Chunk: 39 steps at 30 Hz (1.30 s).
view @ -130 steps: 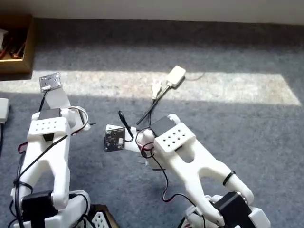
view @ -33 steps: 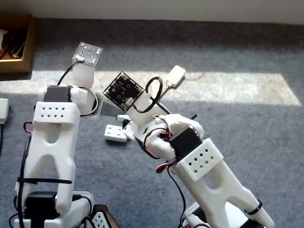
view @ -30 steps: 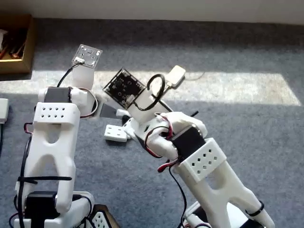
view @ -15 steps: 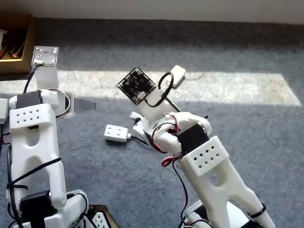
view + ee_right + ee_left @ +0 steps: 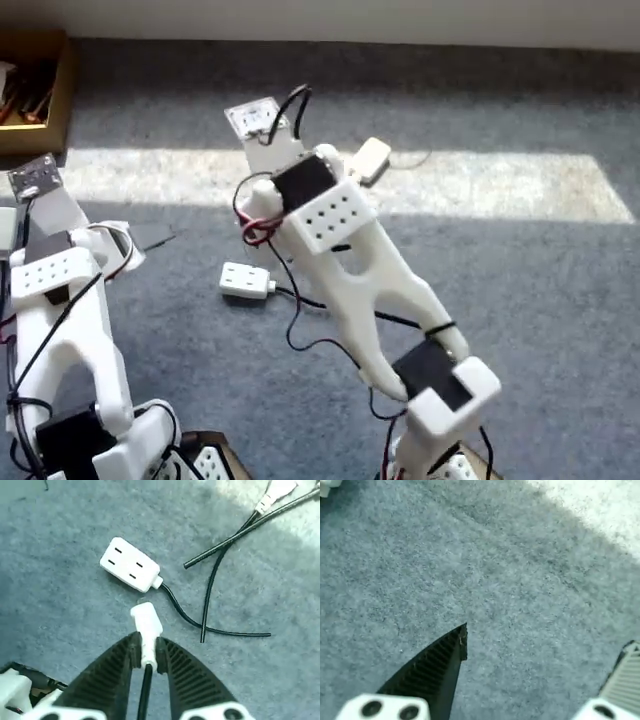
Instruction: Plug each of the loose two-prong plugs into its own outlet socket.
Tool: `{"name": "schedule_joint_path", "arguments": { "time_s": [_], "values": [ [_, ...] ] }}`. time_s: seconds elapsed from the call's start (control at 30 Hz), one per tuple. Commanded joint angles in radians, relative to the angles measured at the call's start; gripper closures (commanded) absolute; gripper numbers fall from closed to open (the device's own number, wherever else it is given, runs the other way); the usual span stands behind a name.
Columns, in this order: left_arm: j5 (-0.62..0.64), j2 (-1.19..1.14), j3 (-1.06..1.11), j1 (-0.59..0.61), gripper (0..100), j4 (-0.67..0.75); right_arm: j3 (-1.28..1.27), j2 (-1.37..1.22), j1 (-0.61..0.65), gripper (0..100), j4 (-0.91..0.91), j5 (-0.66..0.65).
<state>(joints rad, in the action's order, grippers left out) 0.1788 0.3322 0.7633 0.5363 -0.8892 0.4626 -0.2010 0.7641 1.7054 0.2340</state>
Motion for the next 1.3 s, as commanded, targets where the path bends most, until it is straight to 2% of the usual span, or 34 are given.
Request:
{"name": "schedule_joint_path", "arguments": {
  "time_s": [0.0, 0.07, 0.17, 0.33, 0.47, 0.9, 1.27],
  "values": [
    [0.009, 0.022, 0.031, 0.035, 56, 0.086, 0.378, -0.171, 0.018, 99.1, 0.059, 0.081],
    [0.009, 0.022, 0.042, 0.07, 56, 0.092, 0.401, -0.225, 0.01, 99.1, 0.059, 0.112],
    [0.008, 0.022, 0.07, 0.124, 56, 0.098, 0.351, -0.245, 0.004, 99.1, 0.059, 0.236],
    [0.003, 0.022, 0.133, 0.14, 56, 0.17, 0.197, -0.243, 0.002, 99.1, 0.059, 0.374],
    [0.005, 0.022, 0.148, 0.17, 56, 0.201, 0.13, -0.196, -0.008, 99.1, 0.058, 0.539],
    [0.0, 0.025, 0.183, 0.191, 56, 0.219, 0.128, -0.245, -0.002, 99.3, 0.048, 0.675],
    [0.0, 0.024, 0.193, 0.193, 56, 0.235, 0.143, -0.248, 0.113, 99.3, 0.047, 0.717]
  ]
}}
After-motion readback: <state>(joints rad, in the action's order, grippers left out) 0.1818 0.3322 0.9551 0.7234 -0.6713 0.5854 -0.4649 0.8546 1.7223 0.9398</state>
